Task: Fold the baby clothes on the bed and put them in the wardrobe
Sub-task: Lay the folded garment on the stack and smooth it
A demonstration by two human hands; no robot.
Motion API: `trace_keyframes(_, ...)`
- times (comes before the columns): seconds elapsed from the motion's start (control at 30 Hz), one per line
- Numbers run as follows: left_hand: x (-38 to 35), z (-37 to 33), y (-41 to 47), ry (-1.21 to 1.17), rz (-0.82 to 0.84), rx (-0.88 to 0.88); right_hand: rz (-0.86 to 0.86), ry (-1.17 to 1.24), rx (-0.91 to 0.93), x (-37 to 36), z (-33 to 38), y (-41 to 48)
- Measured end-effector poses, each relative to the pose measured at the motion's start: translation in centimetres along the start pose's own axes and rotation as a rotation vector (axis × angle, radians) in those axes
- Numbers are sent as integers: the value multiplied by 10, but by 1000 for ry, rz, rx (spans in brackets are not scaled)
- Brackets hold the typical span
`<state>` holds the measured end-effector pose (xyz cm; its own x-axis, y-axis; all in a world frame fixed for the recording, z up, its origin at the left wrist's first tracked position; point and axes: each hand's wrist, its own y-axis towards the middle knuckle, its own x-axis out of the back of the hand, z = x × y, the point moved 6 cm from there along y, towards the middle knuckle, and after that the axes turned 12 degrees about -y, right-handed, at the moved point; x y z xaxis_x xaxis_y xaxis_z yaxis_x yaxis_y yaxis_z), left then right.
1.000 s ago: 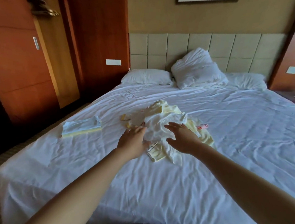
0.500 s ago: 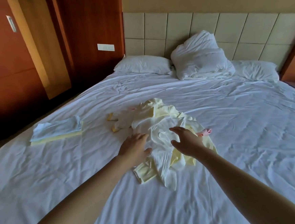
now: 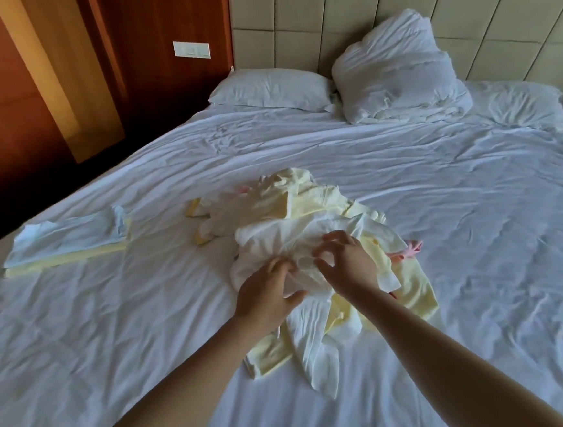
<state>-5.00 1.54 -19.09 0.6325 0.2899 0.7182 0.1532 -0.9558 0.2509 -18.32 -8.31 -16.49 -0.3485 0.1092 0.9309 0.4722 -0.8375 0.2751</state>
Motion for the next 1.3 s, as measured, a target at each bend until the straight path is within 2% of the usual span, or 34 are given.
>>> trace_keyframes(0.2,4,-2,0,74,-63,-5,0,122,-43,13,-8,-8)
trace_keyframes(0.27,9,-9,-9,-64,-53,-28,12,162,-99,25,-14,-15)
trace_keyframes(0.37,22,-20,-29,-276,-78,62,7,281,-161,47,-22,-31)
trace_keyframes(0.5,56,-45,-50,-531,-286,132,-24,404,-148,84,-17,-57)
trace_keyframes(0.67,105,-95,-71,-670,-438,83,-101,557,-128,144,3,-89)
trace_keyframes(0.8,128,-122,-90,-734,-466,73,-127,655,-95,186,18,-113)
trace_keyframes(0.93,137,-136,-110,-713,-427,74,-140,664,-53,215,26,-132)
trace_keyframes(1.07,133,-139,-129,-711,-364,77,-135,559,1,222,28,-146)
trace_keyframes(1.3,88,-135,-154,-637,19,211,-55,545,-31,197,30,-169)
